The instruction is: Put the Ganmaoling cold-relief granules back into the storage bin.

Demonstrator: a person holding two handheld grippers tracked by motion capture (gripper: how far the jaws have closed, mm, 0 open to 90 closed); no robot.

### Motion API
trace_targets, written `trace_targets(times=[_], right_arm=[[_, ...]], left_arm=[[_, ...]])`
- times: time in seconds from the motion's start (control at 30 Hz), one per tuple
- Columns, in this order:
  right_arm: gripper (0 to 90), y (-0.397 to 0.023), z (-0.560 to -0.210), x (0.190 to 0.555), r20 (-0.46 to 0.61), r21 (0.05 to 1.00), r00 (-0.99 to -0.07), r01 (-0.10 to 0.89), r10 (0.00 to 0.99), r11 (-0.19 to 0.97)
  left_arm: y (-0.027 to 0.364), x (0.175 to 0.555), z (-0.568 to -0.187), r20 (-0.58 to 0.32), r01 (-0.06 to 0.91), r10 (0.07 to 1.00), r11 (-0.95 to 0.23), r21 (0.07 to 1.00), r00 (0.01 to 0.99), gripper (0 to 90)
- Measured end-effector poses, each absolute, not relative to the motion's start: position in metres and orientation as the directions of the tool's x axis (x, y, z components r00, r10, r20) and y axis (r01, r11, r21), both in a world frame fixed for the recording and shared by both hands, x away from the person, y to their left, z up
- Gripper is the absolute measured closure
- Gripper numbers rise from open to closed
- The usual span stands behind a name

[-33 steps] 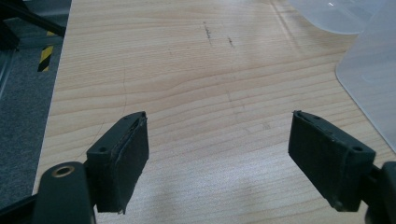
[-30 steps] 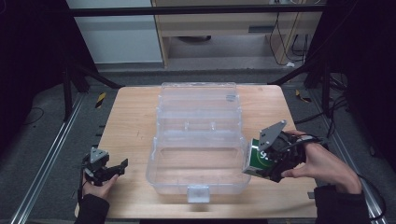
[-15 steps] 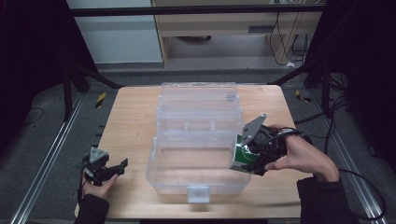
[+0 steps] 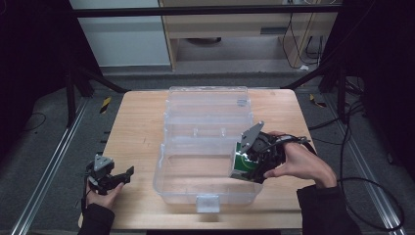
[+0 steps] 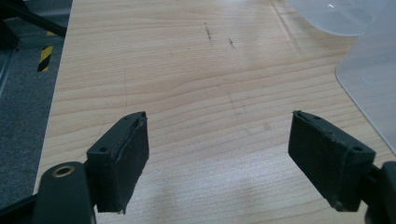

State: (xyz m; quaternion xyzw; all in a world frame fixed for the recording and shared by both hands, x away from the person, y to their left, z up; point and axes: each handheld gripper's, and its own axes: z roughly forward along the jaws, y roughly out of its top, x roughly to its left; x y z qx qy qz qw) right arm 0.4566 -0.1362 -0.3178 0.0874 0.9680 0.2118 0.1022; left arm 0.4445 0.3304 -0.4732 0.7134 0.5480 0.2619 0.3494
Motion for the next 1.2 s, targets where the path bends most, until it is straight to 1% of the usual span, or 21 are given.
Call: trace_targets(times=[0.17,0.47,0.73,0.87,0.97,1.07,1.2], right_arm=[[15.8,-0.129,-0.326,0.46,-0.174,0.414,-0.964,0.113,0.2,0.903],[15.8,-0.121,-0.341,0.463,-0.157,0.403,-0.969,0.113,0.19,0.908],[15.8,-0.113,-0.353,0.462,-0.153,0.366,-0.975,0.096,0.162,0.926],[15.7,-0.112,-0.356,0.462,-0.151,0.342,-0.978,0.087,0.146,0.936],[15.8,-0.114,-0.361,0.463,-0.131,0.348,-0.979,0.099,0.153,0.932],[15.8,-0.115,-0.367,0.462,-0.126,0.333,-0.979,0.109,0.159,0.936],[15.7,-0.113,-0.371,0.462,-0.133,0.314,-0.981,0.093,0.14,0.945]], left_arm=[[0.33,0.445,-0.473,-0.008,0.6,0.964,-0.158,0.785,0.264,19.7],[0.33,0.445,-0.473,-0.008,0.598,0.965,-0.157,0.786,0.263,19.7],[0.331,0.444,-0.473,-0.008,0.597,0.965,-0.156,0.787,0.262,19.7],[0.331,0.444,-0.473,-0.008,0.597,0.965,-0.156,0.787,0.263,19.6],[0.331,0.444,-0.473,-0.008,0.596,0.965,-0.157,0.788,0.263,19.7],[0.331,0.445,-0.473,-0.009,0.598,0.965,-0.155,0.786,0.262,19.6],[0.331,0.444,-0.473,-0.008,0.596,0.965,-0.156,0.788,0.263,19.7]])
